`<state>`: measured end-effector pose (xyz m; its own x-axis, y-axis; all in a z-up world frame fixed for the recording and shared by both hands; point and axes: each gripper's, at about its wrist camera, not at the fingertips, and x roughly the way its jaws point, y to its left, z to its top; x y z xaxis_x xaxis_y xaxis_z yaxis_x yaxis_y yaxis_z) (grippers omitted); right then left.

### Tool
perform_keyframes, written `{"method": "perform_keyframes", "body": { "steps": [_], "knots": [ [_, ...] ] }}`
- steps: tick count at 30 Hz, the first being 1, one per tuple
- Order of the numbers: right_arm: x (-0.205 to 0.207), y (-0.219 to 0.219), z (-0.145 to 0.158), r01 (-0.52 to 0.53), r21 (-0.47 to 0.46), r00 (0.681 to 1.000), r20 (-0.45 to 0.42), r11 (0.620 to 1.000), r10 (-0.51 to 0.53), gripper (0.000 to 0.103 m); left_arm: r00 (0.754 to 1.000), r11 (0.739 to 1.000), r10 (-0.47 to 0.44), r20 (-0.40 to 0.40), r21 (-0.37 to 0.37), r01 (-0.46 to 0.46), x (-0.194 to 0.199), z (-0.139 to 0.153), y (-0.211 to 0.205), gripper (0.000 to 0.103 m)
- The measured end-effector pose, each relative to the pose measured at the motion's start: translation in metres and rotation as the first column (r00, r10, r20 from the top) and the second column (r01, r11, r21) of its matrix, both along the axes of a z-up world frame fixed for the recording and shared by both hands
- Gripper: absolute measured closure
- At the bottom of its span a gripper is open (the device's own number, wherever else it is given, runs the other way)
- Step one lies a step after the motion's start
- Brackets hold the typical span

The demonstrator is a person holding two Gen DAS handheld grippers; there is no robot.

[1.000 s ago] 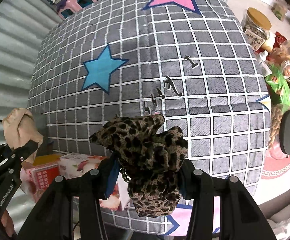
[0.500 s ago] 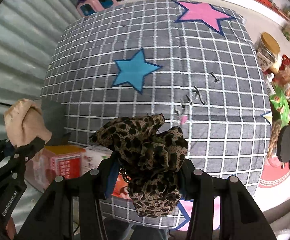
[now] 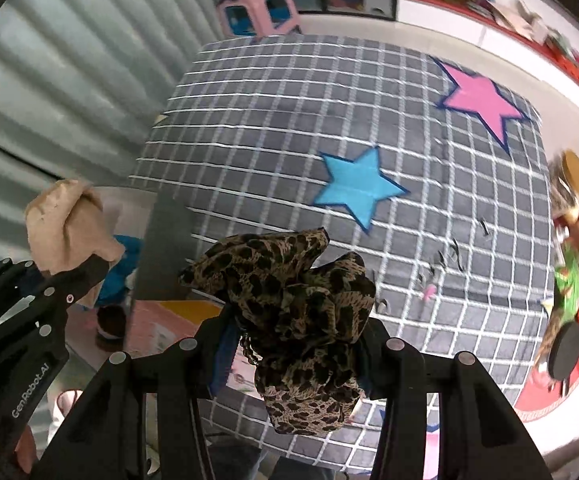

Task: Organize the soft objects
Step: 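Carry the beige sock in the left tool while the right tool carries the leopard cloth over the box, then open the left tool to drop the beige sock while the right tool drops the leopard cloth into the box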

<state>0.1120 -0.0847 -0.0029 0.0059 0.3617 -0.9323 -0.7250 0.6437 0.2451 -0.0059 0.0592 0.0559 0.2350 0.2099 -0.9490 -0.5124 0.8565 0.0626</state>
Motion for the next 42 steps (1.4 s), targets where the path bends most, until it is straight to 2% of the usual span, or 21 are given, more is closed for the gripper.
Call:
{"method": "perform_keyframes", "body": {
  "steps": [9, 19, 32, 42],
  "knots": [
    [-0.033, 0.054, 0.019, -0.131, 0.014, 0.991, 0.040, 0.991, 0.131, 0.053, 0.991, 0.991, 0.135, 0.020, 0.006, -0.135, -0.048, 0.008, 0.038, 0.085],
    [-0.085, 0.101, 0.025, -0.288, 0.018, 0.956, 0.063, 0.957, 0.286, 0.053, 0.963, 0.963, 0.269, 0.017, -0.004, -0.269, -0.102, 0.004, 0.065, 0.085],
    [-0.136, 0.144, 0.014, -0.405, 0.018, 0.914, 0.024, 0.914, 0.404, 0.053, 0.911, 0.911, 0.408, -0.051, -0.037, -0.410, -0.168, -0.026, 0.087, 0.085],
    [-0.156, 0.163, -0.004, -0.440, -0.006, 0.898, -0.019, 0.898, 0.440, 0.053, 0.885, 0.886, 0.452, -0.110, -0.056, -0.460, -0.191, -0.052, 0.092, 0.085]
  ]
}}
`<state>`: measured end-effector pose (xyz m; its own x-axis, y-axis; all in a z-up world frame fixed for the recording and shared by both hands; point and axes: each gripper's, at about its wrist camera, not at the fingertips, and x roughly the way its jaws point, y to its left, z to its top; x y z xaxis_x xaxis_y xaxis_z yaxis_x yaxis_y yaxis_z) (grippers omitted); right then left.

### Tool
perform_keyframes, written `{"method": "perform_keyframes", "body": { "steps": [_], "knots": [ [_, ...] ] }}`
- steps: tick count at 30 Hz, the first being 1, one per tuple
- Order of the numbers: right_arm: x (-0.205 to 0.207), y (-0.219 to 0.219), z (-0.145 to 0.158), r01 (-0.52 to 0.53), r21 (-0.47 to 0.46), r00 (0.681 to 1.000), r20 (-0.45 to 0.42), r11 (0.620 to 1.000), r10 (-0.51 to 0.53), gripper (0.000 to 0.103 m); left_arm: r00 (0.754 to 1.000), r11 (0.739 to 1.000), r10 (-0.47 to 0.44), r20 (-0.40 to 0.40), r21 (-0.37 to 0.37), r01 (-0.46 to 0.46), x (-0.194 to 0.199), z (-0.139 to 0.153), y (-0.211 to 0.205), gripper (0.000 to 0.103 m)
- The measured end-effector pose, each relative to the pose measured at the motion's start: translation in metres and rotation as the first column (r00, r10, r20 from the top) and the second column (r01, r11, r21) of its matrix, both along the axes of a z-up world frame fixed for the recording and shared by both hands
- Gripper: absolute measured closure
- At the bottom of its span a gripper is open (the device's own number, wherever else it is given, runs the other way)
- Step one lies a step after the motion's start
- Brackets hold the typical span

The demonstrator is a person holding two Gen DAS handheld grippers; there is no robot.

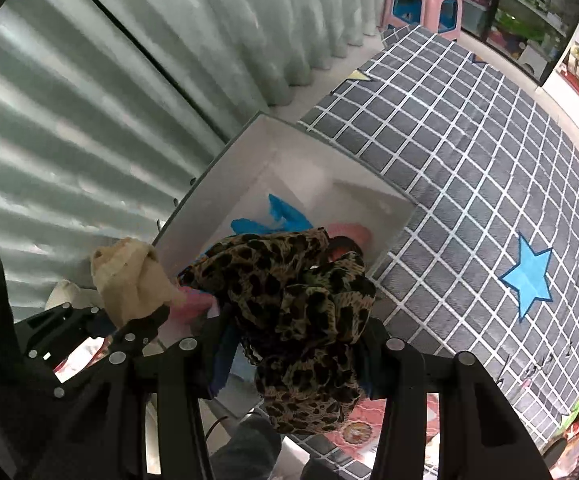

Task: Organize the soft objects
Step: 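Open the left tool to drop the beige sock while the right tool drops the leopard cloth into the box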

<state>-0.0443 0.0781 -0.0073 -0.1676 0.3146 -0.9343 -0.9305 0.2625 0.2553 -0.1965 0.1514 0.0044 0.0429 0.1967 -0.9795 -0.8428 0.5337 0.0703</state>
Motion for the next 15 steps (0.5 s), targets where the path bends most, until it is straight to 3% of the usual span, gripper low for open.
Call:
{"method": "perform_keyframes", "body": {
  "steps": [11, 13, 14, 15],
  "knots": [
    [-0.005, 0.015, -0.011, -0.005, -0.028, 1.000, -0.008, 1.000, 0.005, 0.053, 1.000, 0.998, 0.016, -0.005, -0.053, -0.016, -0.008, -0.019, 0.005, 0.084],
    [-0.005, 0.017, -0.011, -0.011, -0.025, 1.000, -0.010, 1.000, 0.010, 0.053, 1.000, 0.998, 0.013, 0.026, -0.059, -0.012, -0.009, -0.018, 0.006, 0.078],
    [-0.006, 0.018, -0.011, -0.018, -0.022, 1.000, -0.014, 1.000, 0.017, 0.052, 0.999, 0.998, 0.014, 0.041, -0.058, -0.012, -0.009, -0.016, 0.006, 0.067],
    [-0.007, 0.019, -0.010, -0.026, -0.021, 1.000, -0.015, 0.999, 0.026, 0.047, 0.998, 0.999, 0.014, 0.055, -0.048, -0.012, -0.010, -0.013, 0.006, 0.049]
  ]
}}
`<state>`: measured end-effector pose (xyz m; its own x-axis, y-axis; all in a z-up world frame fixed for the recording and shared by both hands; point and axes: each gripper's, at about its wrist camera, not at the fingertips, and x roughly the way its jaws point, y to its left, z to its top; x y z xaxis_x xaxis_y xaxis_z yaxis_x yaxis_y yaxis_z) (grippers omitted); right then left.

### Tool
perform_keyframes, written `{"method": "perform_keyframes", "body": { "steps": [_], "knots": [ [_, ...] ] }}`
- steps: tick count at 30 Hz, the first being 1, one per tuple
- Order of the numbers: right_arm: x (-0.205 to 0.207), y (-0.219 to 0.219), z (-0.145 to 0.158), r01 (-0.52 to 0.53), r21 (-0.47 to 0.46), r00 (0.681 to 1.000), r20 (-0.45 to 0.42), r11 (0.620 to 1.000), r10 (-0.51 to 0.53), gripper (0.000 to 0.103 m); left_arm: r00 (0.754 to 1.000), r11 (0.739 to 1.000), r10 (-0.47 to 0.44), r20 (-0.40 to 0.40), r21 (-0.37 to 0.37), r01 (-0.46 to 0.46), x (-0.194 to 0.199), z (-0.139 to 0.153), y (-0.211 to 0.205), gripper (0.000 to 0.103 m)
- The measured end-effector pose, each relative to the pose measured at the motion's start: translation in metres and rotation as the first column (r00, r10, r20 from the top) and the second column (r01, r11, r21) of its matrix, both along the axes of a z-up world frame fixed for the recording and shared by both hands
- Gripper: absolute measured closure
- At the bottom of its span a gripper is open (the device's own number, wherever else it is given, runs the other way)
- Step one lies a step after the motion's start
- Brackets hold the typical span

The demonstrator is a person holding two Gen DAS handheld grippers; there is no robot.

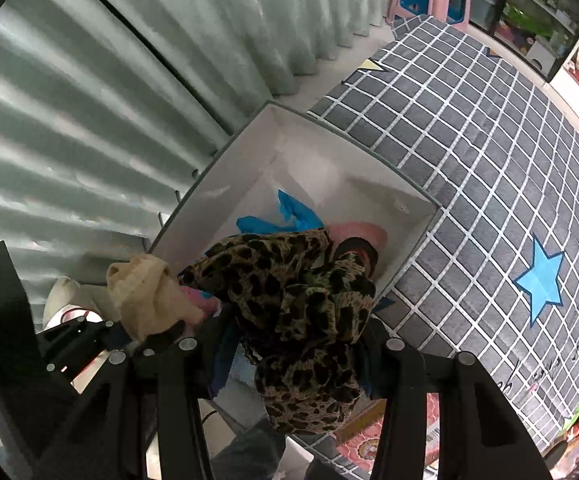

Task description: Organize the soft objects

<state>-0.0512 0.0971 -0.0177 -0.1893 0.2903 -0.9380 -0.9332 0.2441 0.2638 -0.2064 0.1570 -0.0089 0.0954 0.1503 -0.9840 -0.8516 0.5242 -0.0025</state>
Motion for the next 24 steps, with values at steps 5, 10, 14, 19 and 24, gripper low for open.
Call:
{"method": "perform_keyframes", "body": {
  "steps": [5, 10, 14, 19, 24],
  "knots": [
    [-0.003, 0.001, 0.008, -0.014, 0.024, 1.000, 0.012, 1.000, 0.014, 0.021, 1.000, 0.998, -0.023, -0.015, 0.064, 0.024, 0.002, 0.008, -0.001, 0.019],
    [-0.003, 0.001, 0.013, -0.021, 0.026, 0.999, 0.033, 0.999, 0.020, 0.003, 1.000, 0.998, 0.030, -0.009, 0.060, -0.029, -0.007, 0.009, 0.004, 0.019],
    [-0.002, -0.002, 0.018, -0.014, 0.040, 0.999, 0.050, 0.999, 0.012, 0.000, 0.999, 0.999, 0.030, -0.025, 0.038, -0.029, -0.011, 0.008, 0.006, 0.019],
    [-0.005, -0.003, 0.022, -0.027, 0.045, 0.996, 0.090, 0.999, 0.023, 0.000, 0.999, 0.999, 0.009, -0.046, 0.044, -0.007, -0.008, 0.007, 0.000, 0.019],
    [-0.006, -0.003, 0.024, -0.029, 0.036, 0.996, 0.090, 0.999, 0.025, 0.000, 0.999, 0.999, 0.016, -0.030, 0.034, -0.015, -0.009, 0.009, -0.001, 0.017]
  ]
}}
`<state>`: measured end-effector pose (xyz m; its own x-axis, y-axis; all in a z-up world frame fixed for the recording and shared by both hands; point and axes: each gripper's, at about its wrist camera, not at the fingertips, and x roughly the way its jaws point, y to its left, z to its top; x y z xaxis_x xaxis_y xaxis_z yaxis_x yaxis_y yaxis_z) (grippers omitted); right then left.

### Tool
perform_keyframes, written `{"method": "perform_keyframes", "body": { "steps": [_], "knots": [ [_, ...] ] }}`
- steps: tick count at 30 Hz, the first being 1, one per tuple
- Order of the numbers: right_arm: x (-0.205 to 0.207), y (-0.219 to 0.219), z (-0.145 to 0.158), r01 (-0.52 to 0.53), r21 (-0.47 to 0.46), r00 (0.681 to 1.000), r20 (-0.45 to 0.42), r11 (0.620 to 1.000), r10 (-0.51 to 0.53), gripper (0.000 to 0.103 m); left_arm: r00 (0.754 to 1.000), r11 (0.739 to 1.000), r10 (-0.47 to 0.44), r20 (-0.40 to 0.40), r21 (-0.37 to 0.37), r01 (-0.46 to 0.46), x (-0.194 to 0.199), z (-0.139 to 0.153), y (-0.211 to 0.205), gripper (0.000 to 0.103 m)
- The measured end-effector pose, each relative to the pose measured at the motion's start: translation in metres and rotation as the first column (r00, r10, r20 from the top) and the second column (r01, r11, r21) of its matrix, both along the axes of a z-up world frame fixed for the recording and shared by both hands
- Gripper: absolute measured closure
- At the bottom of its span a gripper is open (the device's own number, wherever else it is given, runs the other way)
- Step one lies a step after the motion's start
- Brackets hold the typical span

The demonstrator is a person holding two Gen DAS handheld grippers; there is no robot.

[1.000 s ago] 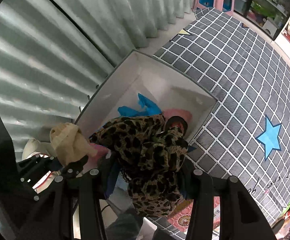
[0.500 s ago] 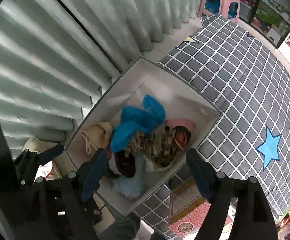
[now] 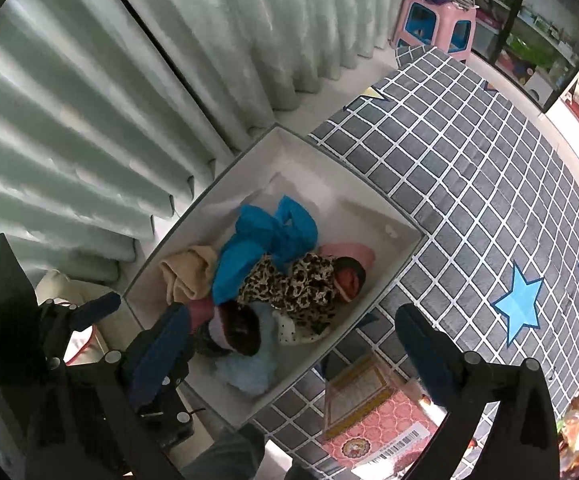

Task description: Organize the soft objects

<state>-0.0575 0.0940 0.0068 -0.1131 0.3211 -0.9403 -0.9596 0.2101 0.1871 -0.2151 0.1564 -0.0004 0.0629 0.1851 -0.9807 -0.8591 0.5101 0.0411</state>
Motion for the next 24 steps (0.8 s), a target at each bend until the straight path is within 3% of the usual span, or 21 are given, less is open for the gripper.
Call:
{"method": "perform_keyframes", "body": {
  "steps": [8, 24],
  "knots": [
    [-0.0013, -0.0004, 0.0025, -0.001, 0.001, 1.000, 0.005, 1.000, 0.001, 0.000, 1.000, 0.999, -0.011, 0.004, 0.030, 0.011, -0.0010, 0.0094, -0.0016, 0.010],
    [-0.0035, -0.0010, 0.0035, 0.004, -0.005, 1.000, 0.010, 1.000, -0.004, 0.000, 0.999, 1.000, -0.019, 0.028, -0.002, 0.019, -0.0025, 0.0062, 0.0000, 0.009]
  ]
}}
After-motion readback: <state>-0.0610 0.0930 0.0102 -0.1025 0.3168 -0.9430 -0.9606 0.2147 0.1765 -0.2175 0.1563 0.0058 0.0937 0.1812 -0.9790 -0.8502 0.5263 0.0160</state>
